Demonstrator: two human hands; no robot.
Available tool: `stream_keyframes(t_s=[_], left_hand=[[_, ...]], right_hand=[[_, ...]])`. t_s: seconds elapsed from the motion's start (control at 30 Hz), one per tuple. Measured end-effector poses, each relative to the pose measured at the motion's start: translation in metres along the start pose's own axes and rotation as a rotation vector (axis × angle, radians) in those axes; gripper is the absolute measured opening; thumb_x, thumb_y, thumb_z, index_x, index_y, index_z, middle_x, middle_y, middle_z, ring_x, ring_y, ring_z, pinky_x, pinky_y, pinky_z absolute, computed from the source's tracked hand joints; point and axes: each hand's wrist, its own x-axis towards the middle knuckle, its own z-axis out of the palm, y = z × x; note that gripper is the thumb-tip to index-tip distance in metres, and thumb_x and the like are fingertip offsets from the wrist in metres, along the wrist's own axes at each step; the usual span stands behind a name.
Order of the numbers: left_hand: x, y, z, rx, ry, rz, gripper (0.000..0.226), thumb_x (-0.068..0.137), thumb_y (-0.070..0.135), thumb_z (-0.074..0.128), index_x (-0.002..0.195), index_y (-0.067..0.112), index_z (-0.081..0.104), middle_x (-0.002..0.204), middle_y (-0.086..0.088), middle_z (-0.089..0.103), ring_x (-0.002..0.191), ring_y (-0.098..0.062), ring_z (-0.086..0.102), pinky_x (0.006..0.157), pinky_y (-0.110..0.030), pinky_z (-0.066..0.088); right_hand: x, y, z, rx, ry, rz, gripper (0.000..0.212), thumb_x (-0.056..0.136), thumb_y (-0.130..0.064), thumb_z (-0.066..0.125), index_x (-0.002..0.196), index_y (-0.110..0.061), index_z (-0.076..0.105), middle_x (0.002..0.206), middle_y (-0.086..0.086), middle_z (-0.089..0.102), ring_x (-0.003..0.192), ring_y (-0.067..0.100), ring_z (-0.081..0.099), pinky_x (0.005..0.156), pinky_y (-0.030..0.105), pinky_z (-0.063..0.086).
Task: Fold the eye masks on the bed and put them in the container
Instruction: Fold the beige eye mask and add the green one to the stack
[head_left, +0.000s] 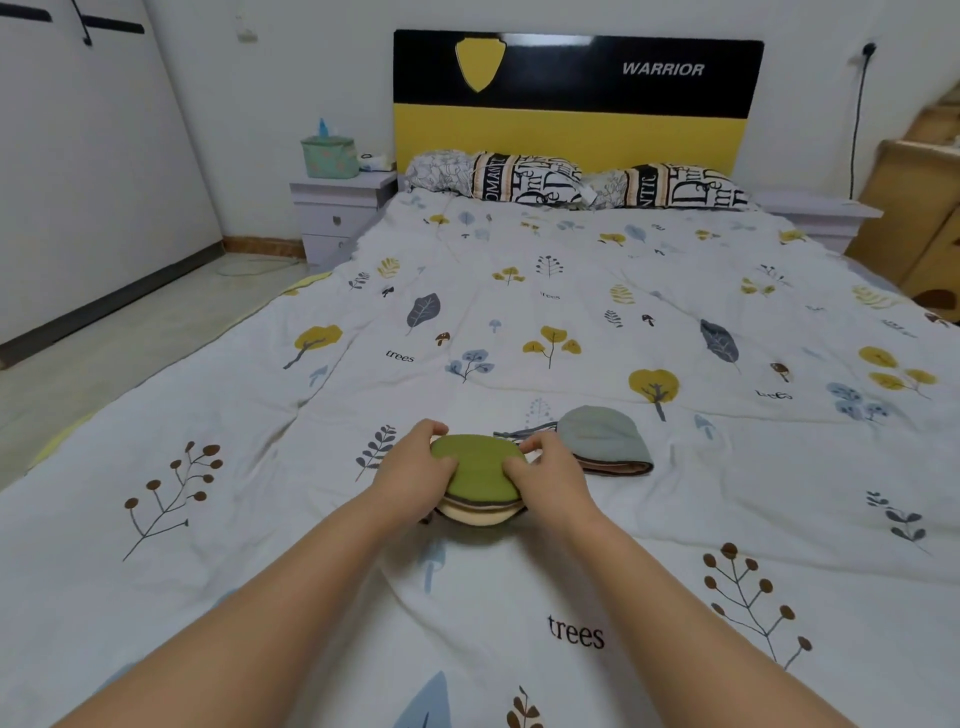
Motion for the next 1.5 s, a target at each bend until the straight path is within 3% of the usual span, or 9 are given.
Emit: stream_keyframes(t_s=[0.1, 0.37, 0.57, 0.77, 0.9, 1.03, 1.13, 1.33, 1.5], left_hand=[[0.007, 0.020, 0.011, -0.092, 0.042, 0.021, 0.027, 0.087, 0.020, 0.055, 0.112, 0.016, 0.045, 0.078, -0.002, 0.051, 0.057, -0.015, 0.049, 0.039, -0.020, 0.039], [0.031, 0.072, 0.055, -0.270, -0.040, 0.070, 0.023, 0.088, 0.029, 0.057, 0.100, 0.015, 0.042, 0.081, 0.001, 0.050, 0.052, -0.015, 0.047, 0.031, -0.018, 0.035], [0.055, 0.088, 0.084, -0.315, -0.097, 0.078, 0.024, 0.089, 0.024, 0.057, 0.108, 0.011, 0.050, 0.097, -0.008, 0.057, 0.082, -0.024, 0.054, 0.070, -0.034, 0.048], [0.072, 0.083, 0.107, -0.238, -0.049, 0.087, 0.022, 0.088, 0.021, 0.057, 0.108, 0.013, 0.050, 0.079, 0.005, 0.050, 0.072, -0.013, 0.050, 0.054, -0.021, 0.036], [0.079, 0.075, 0.120, -0.163, -0.008, 0.075, 0.031, 0.087, 0.021, 0.058, 0.114, 0.009, 0.053, 0.093, 0.000, 0.051, 0.085, -0.017, 0.050, 0.073, -0.026, 0.038], [0.081, 0.066, 0.127, -0.024, 0.002, 0.062, 0.035, 0.086, 0.023, 0.059, 0.117, 0.009, 0.053, 0.105, -0.008, 0.061, 0.094, -0.021, 0.055, 0.080, -0.029, 0.041], [0.081, 0.066, 0.127, 0.123, -0.023, -0.009, 0.041, 0.089, 0.028, 0.051, 0.123, 0.006, 0.048, 0.121, -0.013, 0.060, 0.112, -0.030, 0.055, 0.086, -0.033, 0.042], [0.074, 0.077, 0.128, 0.286, -0.123, -0.094, 0.036, 0.090, 0.028, 0.036, 0.116, 0.008, 0.049, 0.120, -0.014, 0.059, 0.113, -0.032, 0.052, 0.098, -0.042, 0.043], [0.070, 0.073, 0.124, 0.304, -0.152, -0.109, 0.038, 0.089, 0.029, 0.035, 0.118, 0.010, 0.049, 0.124, -0.013, 0.057, 0.119, -0.032, 0.046, 0.103, -0.042, 0.036]], right_hand=[[0.006, 0.001, -0.021, 0.052, 0.108, -0.027, 0.013, 0.084, -0.017, 0.057, 0.094, -0.016, 0.048, 0.069, -0.005, 0.048, 0.060, 0.008, 0.046, 0.053, 0.024, 0.036], [0.031, 0.014, -0.080, 0.067, 0.328, -0.047, 0.009, 0.085, -0.017, 0.053, 0.091, -0.017, 0.047, 0.069, -0.006, 0.047, 0.057, 0.011, 0.047, 0.052, 0.028, 0.037], [0.058, 0.031, -0.103, -0.017, 0.412, -0.057, 0.010, 0.087, -0.018, 0.054, 0.092, -0.018, 0.045, 0.066, -0.015, 0.041, 0.057, 0.002, 0.042, 0.050, 0.019, 0.032], [0.080, 0.047, -0.102, -0.054, 0.419, -0.062, 0.011, 0.087, -0.018, 0.053, 0.092, -0.018, 0.044, 0.065, -0.009, 0.042, 0.063, 0.015, 0.045, 0.057, 0.030, 0.035], [0.087, 0.061, -0.098, -0.133, 0.358, -0.005, 0.013, 0.088, -0.022, 0.053, 0.093, -0.017, 0.042, 0.062, -0.004, 0.045, 0.055, 0.012, 0.042, 0.048, 0.026, 0.029], [0.089, 0.069, -0.097, -0.216, 0.251, 0.099, 0.024, 0.086, -0.025, 0.057, 0.095, -0.015, 0.037, 0.068, -0.006, 0.042, 0.067, 0.019, 0.046, 0.050, 0.026, 0.029], [0.092, 0.067, -0.099, -0.138, 0.220, 0.168, 0.030, 0.085, -0.030, 0.056, 0.101, -0.013, 0.038, 0.081, -0.001, 0.048, 0.079, 0.020, 0.049, 0.058, 0.029, 0.035], [0.095, 0.057, -0.099, 0.035, 0.143, 0.264, 0.059, 0.083, -0.050, 0.053, 0.119, -0.004, 0.055, 0.116, 0.011, 0.059, 0.104, 0.028, 0.057, 0.079, 0.032, 0.044], [0.085, 0.056, -0.089, 0.104, 0.203, 0.247, 0.044, 0.083, -0.040, 0.061, 0.107, -0.003, 0.060, 0.108, 0.012, 0.064, 0.102, 0.030, 0.060, 0.089, 0.038, 0.049]])
